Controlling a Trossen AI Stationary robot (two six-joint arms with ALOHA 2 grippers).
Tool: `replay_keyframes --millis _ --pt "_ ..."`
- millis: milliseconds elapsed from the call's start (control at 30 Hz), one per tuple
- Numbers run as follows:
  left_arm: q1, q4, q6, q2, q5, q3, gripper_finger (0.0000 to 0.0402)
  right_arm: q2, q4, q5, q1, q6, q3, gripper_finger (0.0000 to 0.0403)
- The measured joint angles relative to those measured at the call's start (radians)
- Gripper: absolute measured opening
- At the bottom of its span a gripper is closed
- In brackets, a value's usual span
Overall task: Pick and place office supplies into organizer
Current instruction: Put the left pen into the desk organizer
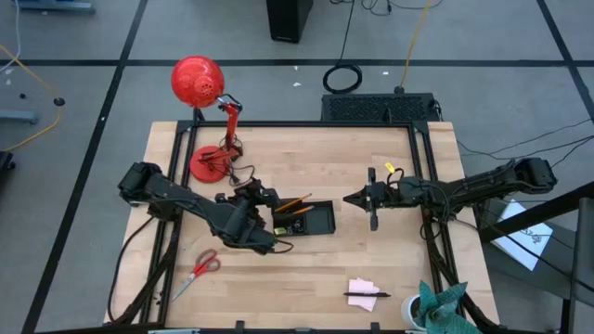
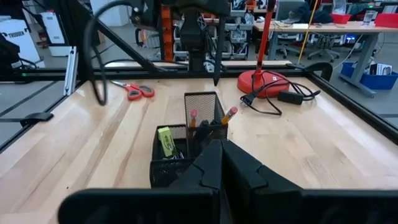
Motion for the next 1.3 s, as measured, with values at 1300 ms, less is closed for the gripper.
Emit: replay_keyframes --millis 1300 --pt "0.0 0.316 0.33 0.207 0.025 -0.048 0.0038 0.18 0.148 0.045 0.0 0.018 0.0 0.0"
